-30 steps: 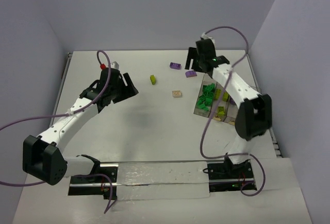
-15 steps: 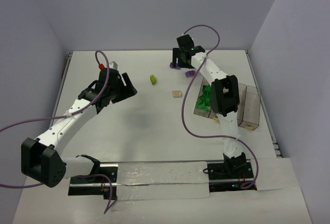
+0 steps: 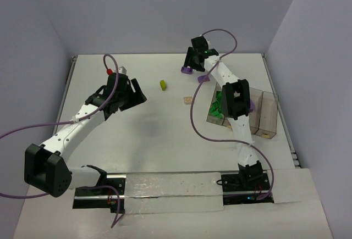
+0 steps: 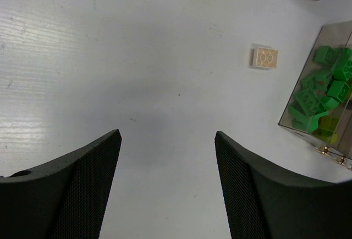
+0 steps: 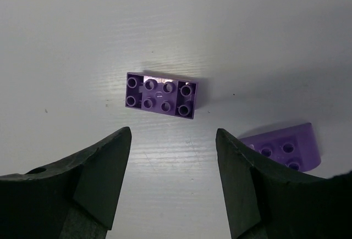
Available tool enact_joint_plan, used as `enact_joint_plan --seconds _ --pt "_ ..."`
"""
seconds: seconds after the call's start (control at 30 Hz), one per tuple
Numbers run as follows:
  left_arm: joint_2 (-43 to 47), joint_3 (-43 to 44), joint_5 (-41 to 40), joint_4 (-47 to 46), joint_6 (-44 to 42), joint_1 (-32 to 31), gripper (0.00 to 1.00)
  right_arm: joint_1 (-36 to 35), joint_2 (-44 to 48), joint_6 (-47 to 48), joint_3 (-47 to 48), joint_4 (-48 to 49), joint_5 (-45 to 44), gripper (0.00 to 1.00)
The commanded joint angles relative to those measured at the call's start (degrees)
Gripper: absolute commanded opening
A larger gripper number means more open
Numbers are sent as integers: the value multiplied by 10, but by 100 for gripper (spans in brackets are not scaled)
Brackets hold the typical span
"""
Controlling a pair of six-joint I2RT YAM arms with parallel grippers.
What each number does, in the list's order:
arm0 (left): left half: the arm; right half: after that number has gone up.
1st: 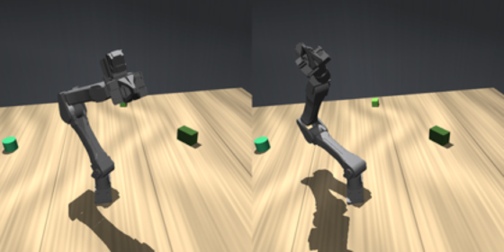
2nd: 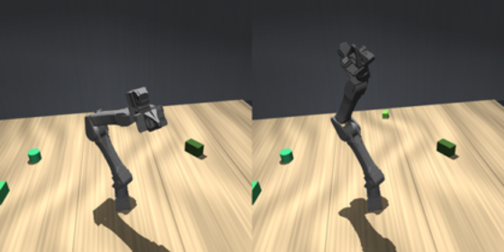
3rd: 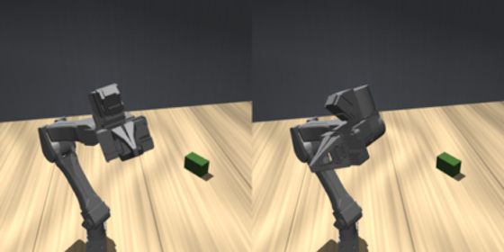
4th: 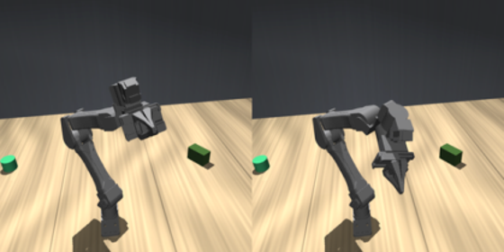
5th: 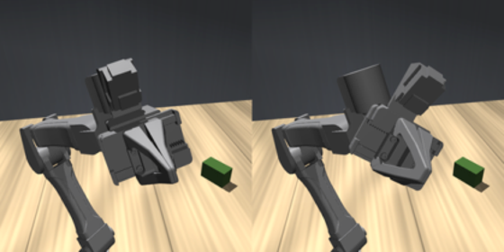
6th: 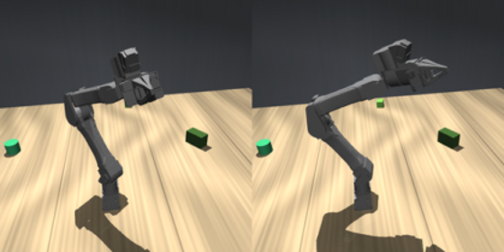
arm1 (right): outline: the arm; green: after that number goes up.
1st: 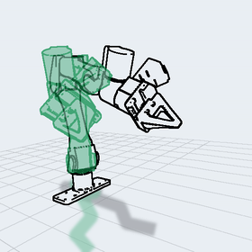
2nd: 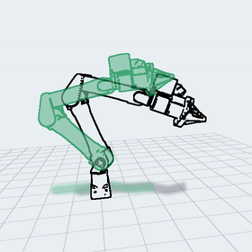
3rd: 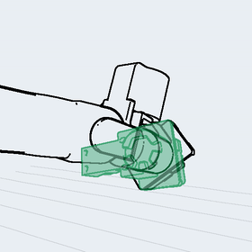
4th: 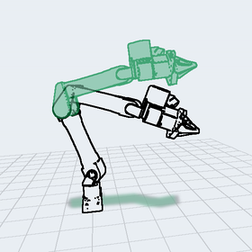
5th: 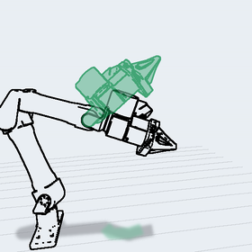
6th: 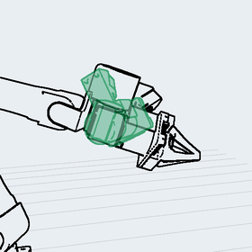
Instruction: Sort the legos into containers by color
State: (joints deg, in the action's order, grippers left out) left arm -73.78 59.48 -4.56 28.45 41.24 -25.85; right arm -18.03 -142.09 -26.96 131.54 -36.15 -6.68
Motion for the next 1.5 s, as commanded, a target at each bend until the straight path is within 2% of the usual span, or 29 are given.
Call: enact_joint_plan --seconds 0.0,0.3,0.53,0.67,0.97,1.2,1.47 --pt "-12 11 -4 -6 -7 -3 77 7 -23 -45 51 43 29 68" --pt "-26 14 -12 -5 -11 -3 77 14 -52 -76 61 46 39 67" --pt "-33 11 -12 -6 -13 -3 76 17 -56 -82 57 53 46 74" --pt "-35 10 -10 -8 -13 -3 76 17 -60 -83 64 45 50 74" --pt "-34 10 -10 -6 -15 -3 76 20 -55 -93 49 41 56 73" --pt "-36 8 -7 -8 -15 -3 76 28 -76 -99 82 35 87 66" --pt "-37 8 -6 -8 -17 -3 76 29 -71 -102 71 29 83 66"
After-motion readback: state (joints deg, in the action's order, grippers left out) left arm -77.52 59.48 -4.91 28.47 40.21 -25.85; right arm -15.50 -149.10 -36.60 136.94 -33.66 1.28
